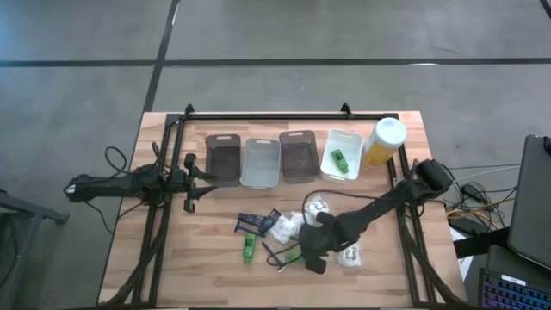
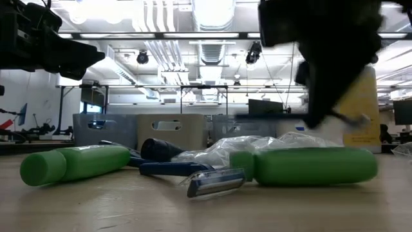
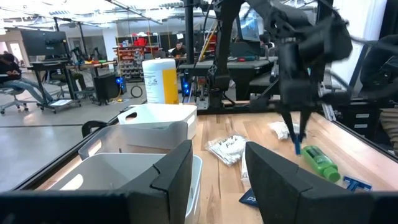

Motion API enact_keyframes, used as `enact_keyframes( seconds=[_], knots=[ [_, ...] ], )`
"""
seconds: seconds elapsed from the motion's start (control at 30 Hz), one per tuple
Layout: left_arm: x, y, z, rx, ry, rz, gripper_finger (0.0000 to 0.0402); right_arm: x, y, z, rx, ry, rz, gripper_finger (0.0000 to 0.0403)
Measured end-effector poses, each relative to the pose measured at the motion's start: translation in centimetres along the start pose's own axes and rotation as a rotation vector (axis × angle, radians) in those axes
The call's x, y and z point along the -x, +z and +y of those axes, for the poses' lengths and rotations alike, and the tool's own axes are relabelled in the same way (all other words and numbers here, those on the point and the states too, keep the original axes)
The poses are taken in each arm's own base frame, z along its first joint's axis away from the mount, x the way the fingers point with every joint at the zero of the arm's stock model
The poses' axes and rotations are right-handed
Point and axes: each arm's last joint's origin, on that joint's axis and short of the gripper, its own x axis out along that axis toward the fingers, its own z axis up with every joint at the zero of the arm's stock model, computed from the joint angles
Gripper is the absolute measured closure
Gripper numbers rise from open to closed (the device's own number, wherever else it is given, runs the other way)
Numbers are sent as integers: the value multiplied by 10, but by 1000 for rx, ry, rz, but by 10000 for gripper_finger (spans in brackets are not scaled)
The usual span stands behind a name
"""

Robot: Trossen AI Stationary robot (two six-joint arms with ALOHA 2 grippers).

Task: Pick & Place Travel size toiletries
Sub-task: Put the blue razor into the right black bin

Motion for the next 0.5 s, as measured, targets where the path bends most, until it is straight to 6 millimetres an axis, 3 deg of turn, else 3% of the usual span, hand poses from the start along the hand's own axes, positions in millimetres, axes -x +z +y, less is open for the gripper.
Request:
enact_keyframes(
  seconds=[0.27,0.4,0.5],
  knots=[
    [0,0,0,0,0,0,246,76,9,-22,-339,-54,-348,370],
    [0,0,0,0,0,1,246,112,16,-45,-547,-73,-524,370],
    [0,0,0,0,1,1,246,125,30,-71,-652,-102,-582,370]
  ],
)
